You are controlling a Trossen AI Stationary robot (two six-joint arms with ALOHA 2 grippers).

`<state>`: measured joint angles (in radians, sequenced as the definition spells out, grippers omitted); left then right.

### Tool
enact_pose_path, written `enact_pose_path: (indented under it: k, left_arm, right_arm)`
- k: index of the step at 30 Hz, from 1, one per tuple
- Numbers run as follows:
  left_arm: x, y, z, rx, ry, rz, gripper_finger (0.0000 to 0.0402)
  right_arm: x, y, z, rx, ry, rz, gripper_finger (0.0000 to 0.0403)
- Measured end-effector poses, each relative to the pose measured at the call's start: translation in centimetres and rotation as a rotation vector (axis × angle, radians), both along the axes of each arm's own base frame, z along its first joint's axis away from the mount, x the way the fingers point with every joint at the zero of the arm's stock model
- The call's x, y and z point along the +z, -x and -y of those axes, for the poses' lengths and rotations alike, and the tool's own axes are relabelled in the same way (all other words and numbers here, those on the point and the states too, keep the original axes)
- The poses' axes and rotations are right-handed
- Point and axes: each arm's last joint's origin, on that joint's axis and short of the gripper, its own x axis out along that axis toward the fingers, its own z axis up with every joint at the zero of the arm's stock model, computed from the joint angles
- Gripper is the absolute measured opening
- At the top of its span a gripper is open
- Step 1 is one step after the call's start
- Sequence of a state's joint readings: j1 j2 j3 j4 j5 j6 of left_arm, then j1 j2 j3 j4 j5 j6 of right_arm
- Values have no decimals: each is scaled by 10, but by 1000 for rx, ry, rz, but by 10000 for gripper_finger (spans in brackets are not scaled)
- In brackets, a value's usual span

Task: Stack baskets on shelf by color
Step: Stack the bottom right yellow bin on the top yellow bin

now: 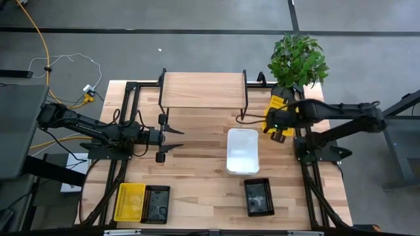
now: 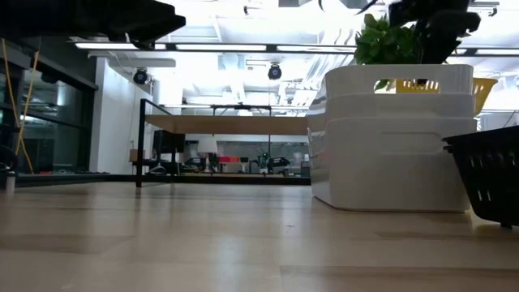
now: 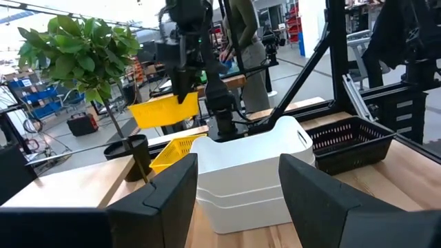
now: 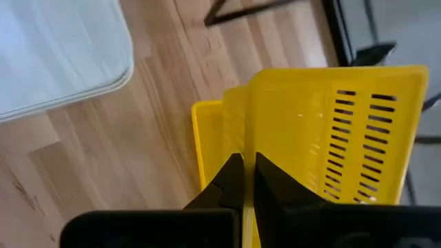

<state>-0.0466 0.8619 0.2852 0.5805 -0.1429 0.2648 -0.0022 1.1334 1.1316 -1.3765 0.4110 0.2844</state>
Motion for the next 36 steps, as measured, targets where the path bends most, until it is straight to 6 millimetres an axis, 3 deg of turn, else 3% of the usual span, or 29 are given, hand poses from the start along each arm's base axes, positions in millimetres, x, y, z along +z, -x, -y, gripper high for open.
enact_pose_path:
  k: [17, 20, 25, 30, 36]
  left_arm:
    - [0, 0, 0, 1, 55, 5, 193]
    - [-1, 0, 0, 1, 55, -1, 193]
    - [-1, 0, 0, 3, 75, 0, 193]
    - [0, 0, 0, 16, 54, 4, 193]
    - [0, 0, -2, 60, 52, 5, 193]
  right_arm:
    - [-32, -30, 16, -131, -14, -200, 0]
    - [-41, -27, 18, -157, -19, -213, 0]
    - [-58, -4, 18, -174, -85, -238, 0]
    - [-57, -3, 20, -138, -69, -133, 0]
    - [-74, -7, 21, -39, -43, -146, 0]
